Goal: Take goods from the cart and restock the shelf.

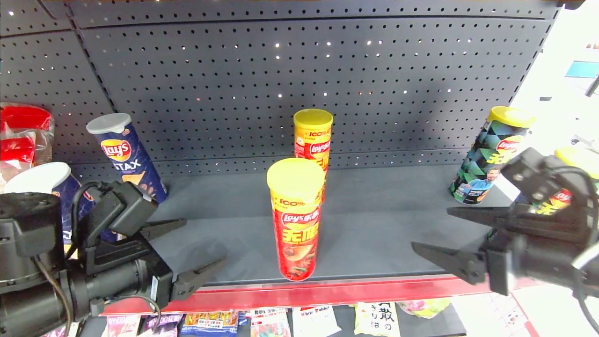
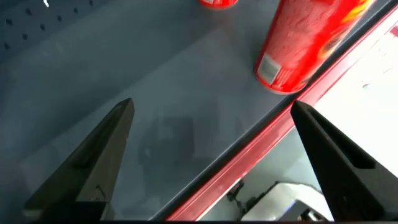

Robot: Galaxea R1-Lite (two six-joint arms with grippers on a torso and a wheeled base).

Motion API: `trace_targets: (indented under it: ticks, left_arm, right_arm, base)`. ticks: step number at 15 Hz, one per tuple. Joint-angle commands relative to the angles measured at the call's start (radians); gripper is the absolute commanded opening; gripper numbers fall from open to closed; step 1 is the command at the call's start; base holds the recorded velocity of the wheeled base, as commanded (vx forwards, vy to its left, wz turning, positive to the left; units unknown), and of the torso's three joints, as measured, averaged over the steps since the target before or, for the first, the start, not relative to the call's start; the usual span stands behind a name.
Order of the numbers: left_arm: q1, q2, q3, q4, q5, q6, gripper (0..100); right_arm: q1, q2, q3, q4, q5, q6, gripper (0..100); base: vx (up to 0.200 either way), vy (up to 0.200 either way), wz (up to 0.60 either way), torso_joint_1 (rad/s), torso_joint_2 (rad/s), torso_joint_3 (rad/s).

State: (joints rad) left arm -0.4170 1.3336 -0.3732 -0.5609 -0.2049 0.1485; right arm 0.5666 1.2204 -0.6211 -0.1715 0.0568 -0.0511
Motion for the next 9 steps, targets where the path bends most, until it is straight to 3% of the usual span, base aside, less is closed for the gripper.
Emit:
trace_targets:
  ticks: [1, 4, 6, 9]
  left_arm:
    - [-0.002, 0.059, 0.0, -0.002, 0.007, 0.0, 100]
    - [-0.02, 0.121, -0.007, -0.004, 0.039, 0.005, 100]
    - [-0.029, 0.162, -0.023, -0.005, 0.078, 0.005, 100]
    - [-0.066, 0.223, -0.072, -0.005, 0.116, 0.003, 100]
  right_arm:
    - [0.027, -0.421, 0.236, 0.001, -0.002, -0.003, 100]
    - [-0.007, -0.792, 0.368, 0.079, -0.055, -0.015, 100]
    - [-0.08, -0.97, 0.359, 0.254, -0.15, -0.012, 100]
    - [-0.157, -1.125, 0.356, 0.411, -0.155, -0.009, 100]
  base:
    - [0.0, 0.0, 0.0, 0.0, 0.0, 0.0]
    - [0.0, 0.0, 0.0, 0.0, 0.0, 0.0]
    - [0.0, 0.0, 0.0, 0.0, 0.0, 0.0]
    - [0.0, 0.0, 0.0, 0.0, 0.0, 0.0]
